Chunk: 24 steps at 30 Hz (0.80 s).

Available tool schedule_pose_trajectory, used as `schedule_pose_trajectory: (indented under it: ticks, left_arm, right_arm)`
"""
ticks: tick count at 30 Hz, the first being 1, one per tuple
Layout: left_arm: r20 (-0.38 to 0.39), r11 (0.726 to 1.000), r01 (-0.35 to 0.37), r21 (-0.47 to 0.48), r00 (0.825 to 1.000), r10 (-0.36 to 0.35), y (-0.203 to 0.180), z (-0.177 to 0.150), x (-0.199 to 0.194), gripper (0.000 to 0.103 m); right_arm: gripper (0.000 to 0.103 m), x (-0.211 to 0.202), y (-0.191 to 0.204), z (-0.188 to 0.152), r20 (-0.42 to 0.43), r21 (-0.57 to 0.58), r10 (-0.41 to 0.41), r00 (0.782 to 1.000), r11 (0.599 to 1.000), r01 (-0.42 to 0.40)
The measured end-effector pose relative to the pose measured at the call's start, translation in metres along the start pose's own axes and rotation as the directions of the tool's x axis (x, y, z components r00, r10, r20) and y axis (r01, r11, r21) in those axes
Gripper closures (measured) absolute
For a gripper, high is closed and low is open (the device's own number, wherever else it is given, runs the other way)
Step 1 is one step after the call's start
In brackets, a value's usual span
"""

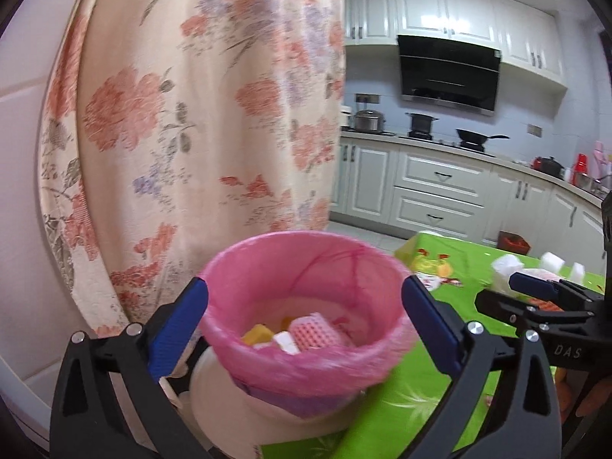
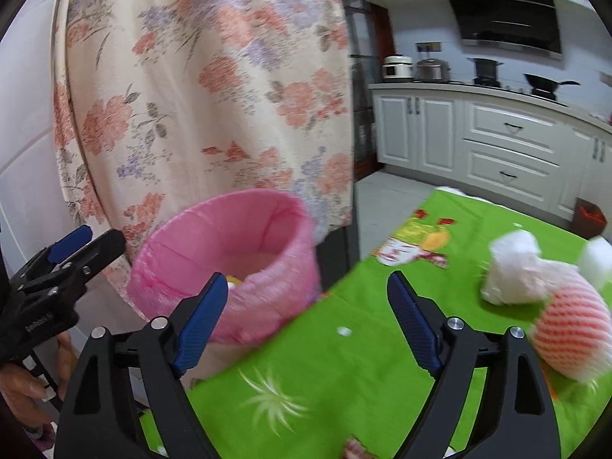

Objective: Collect trash
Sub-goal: 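Move both open tools back toward the remaining items on the table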

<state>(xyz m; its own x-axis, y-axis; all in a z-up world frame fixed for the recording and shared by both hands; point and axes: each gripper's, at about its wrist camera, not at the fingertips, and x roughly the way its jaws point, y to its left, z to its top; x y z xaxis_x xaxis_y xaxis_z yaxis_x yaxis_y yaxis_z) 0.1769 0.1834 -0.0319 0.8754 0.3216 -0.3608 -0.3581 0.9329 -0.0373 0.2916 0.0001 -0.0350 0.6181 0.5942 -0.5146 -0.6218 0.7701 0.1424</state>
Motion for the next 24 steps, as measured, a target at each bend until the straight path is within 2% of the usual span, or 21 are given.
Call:
schedule_pose_trajectory:
  ticks: [7, 14, 18, 24]
  left_arm:
    - [-0.032, 0.994, 0.097, 0.056, 0.995, -0.095, -0.044, -0.013, -0.011, 0.005]
    - [-0.075, 0.974, 0.204, 0.103, 0.978, -0.197, -0.099, -0.026, -0.012, 0.005]
    - [-0.098, 0.953, 0.268, 0.142, 0.962, -0.256, -0.137, -0.032, -0.009, 0.005]
    - [-0.133, 0.926, 0.329, 0.183, 0.942, -0.309, -0.185, -0.042, 0.002, 0.005]
  right_arm:
    - [0.018, -0.040, -0.039, -0.018, 0.029, 0.064, -0.095, 0.995, 0.994, 0.093]
    - [0.018, -0.073, -0.081, -0.038, 0.031, 0.126, -0.197, 0.980, 0.973, 0.192]
    - [0.018, -0.090, -0.111, -0.052, 0.029, 0.172, -0.262, 0.965, 0.952, 0.254]
    - [0.018, -0.110, -0.155, -0.070, 0.012, 0.239, -0.352, 0.936, 0.910, 0.339]
